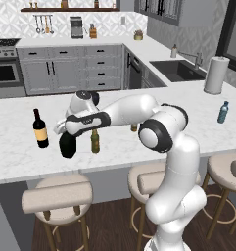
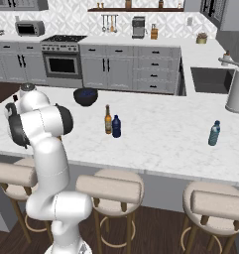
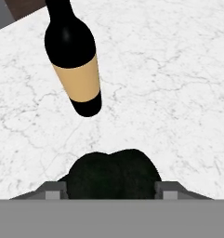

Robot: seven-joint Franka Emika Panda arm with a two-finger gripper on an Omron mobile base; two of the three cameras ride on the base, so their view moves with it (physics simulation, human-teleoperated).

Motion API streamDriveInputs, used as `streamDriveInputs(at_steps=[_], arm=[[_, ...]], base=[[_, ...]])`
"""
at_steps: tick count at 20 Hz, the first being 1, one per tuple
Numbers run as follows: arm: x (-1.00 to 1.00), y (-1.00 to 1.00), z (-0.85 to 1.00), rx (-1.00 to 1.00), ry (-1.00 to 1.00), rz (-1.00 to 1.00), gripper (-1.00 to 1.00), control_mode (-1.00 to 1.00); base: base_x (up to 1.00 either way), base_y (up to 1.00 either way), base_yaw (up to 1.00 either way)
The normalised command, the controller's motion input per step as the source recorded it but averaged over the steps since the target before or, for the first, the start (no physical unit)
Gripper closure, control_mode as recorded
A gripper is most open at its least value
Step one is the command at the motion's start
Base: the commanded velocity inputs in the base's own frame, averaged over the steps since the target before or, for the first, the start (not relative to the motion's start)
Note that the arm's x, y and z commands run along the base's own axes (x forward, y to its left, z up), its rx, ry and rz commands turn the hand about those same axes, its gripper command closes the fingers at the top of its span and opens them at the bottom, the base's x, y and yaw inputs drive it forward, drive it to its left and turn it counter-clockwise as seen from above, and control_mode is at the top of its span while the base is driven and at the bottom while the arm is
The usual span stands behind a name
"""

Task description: Move the plastic bottles in the middle to the plastics group, and the glass bottles in the middle to the glass group.

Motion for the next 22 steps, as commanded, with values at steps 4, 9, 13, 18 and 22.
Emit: streamDriveInputs(at_steps=[4,9,13,18,22], arm=[[0.0,0.0,0.0,0.0,0.0,0.0,-1.0,-1.0],[-0.01,0.0,0.29,0.0,0.0,0.0,-1.0,-1.0],[-0.34,-0.22,0.72,0.0,0.0,0.0,-1.0,-1.0],[-0.56,-0.7,0.44,0.0,0.0,-0.04,-1.0,-1.0],[-0.54,-0.98,0.34,0.0,0.0,-0.06,-1.0,-1.0]], base=[[0.0,0.0,0.0],[0.0,0.0,0.0],[0.0,0.0,0.0],[0.0,0.0,0.0],[0.0,0.0,0.0]])
